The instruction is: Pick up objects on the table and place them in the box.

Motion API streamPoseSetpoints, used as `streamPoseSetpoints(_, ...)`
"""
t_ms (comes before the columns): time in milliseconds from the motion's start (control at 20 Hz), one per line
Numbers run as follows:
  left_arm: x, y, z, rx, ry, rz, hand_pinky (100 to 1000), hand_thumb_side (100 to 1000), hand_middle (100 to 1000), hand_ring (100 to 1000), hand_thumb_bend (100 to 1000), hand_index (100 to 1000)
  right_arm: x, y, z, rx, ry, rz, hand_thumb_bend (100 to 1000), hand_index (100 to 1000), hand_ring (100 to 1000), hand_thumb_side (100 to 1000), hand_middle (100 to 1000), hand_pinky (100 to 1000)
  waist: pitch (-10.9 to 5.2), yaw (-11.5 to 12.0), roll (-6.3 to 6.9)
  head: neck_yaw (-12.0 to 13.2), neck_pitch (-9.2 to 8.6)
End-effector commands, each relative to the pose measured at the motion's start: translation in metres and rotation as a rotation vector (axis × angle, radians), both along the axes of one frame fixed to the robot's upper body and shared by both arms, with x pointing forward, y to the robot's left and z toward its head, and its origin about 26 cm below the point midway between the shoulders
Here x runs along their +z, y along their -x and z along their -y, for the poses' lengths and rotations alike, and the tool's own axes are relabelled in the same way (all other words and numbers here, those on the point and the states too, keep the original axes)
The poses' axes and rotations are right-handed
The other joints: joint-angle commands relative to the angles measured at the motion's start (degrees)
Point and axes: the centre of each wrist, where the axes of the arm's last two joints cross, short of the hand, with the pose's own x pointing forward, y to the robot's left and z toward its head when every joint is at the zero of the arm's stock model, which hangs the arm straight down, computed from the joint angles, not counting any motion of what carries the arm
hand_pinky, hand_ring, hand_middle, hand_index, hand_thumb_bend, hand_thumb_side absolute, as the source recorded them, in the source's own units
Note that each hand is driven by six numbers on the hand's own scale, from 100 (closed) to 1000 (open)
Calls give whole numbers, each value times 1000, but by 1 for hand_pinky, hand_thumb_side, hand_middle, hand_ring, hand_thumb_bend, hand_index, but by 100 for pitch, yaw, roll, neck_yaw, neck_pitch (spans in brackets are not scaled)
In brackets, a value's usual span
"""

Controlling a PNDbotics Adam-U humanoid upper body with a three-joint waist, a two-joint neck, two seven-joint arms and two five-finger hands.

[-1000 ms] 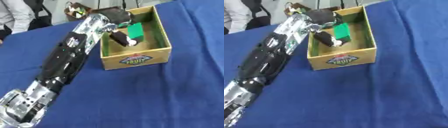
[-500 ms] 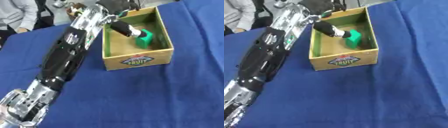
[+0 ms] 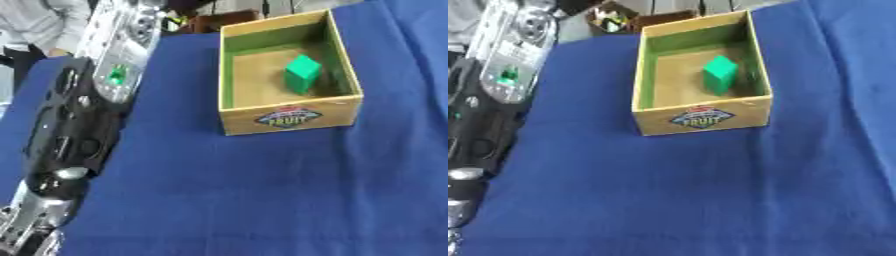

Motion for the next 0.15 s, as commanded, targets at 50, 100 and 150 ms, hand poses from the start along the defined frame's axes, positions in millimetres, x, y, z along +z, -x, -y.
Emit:
streamPoseSetpoints(50, 9, 30, -19, -90, 140, 43, 500, 1000, 660, 628, 193, 932, 12, 5, 2, -11, 12, 80, 100, 781, 840, 1000, 800, 822, -107, 42, -115, 20, 59)
streamPoseSetpoints(100, 3, 36, -24, -101, 176, 31, 492, 1000, 652, 621, 205, 923, 12, 5, 2, -10, 15, 94, 100, 784, 842, 1000, 802, 821, -102, 65, -136, 13, 65)
streamPoseSetpoints(150, -3, 41, -29, -110, 213, 21, 488, 1000, 648, 618, 211, 921, 11, 5, 3, -9, 18, 106, 100, 786, 844, 1000, 803, 821, -97, 85, -156, 3, 68)
